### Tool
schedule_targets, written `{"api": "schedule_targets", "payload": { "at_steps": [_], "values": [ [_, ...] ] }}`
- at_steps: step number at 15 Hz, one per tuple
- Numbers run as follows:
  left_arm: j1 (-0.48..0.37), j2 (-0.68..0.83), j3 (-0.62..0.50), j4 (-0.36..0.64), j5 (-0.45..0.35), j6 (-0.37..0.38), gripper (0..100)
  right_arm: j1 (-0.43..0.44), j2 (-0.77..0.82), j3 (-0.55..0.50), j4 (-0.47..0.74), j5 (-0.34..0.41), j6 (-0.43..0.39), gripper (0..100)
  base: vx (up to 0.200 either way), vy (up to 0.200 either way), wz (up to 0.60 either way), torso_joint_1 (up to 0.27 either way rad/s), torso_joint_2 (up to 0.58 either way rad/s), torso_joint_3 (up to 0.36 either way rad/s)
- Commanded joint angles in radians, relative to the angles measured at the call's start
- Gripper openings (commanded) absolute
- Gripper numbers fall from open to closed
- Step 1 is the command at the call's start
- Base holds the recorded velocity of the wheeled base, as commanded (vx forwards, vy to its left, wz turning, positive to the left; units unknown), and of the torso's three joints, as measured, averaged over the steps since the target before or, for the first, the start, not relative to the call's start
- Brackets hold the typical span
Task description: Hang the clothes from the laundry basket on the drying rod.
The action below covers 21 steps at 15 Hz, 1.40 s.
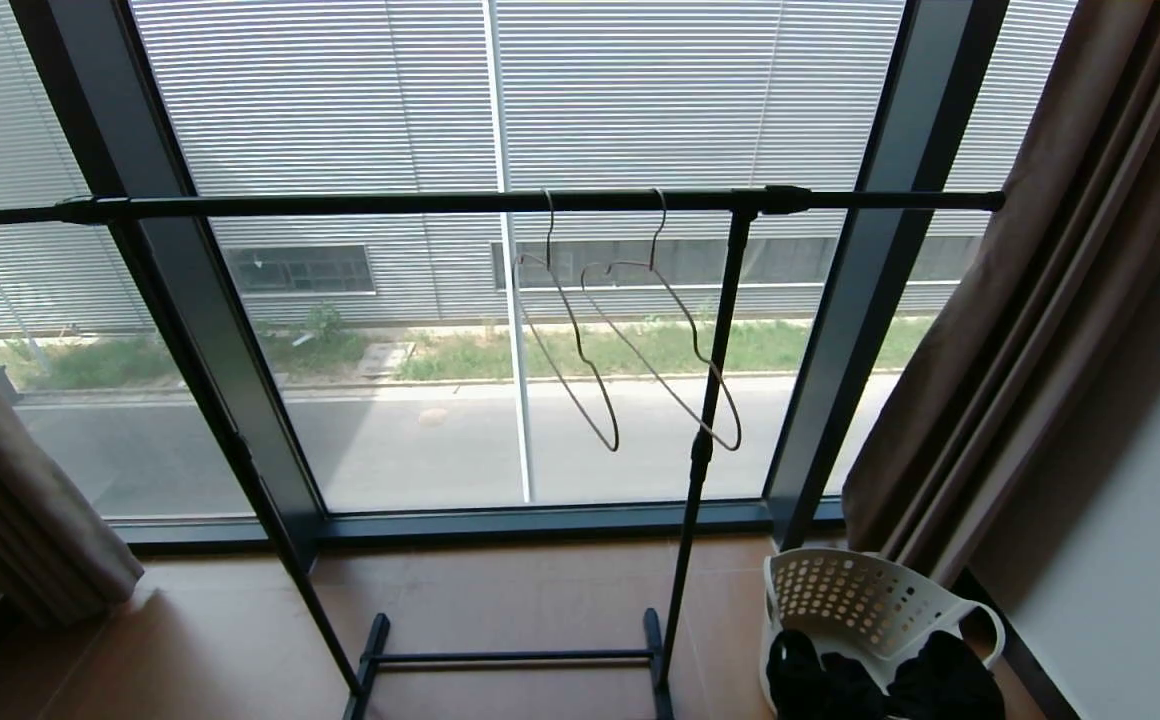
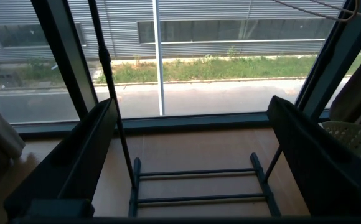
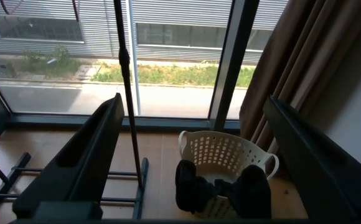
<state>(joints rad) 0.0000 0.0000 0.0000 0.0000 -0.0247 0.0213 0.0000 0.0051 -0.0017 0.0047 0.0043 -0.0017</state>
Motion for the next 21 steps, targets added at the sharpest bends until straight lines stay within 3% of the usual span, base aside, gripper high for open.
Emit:
{"api": "schedule_targets", "payload": {
  "at_steps": [1,11,21],
  "values": [
    [0.0,0.002,0.0,0.0,0.0,0.0,100,0.0,-0.001,0.0,0.0,0.002,0.0,100,0.0,0.0,0.0,-0.149,0.41,0.251],
    [-0.003,0.003,0.0,0.0,-0.003,0.002,100,0.0,-0.001,0.0,0.0,0.002,0.0,100,0.0,0.0,0.0,-0.186,0.53,0.338],
    [-0.003,0.003,0.0,0.0,-0.003,0.003,100,0.0,-0.001,0.0,0.0,0.0,0.002,100,0.0,0.0,0.0,-0.114,0.48,0.366]
  ]
}}
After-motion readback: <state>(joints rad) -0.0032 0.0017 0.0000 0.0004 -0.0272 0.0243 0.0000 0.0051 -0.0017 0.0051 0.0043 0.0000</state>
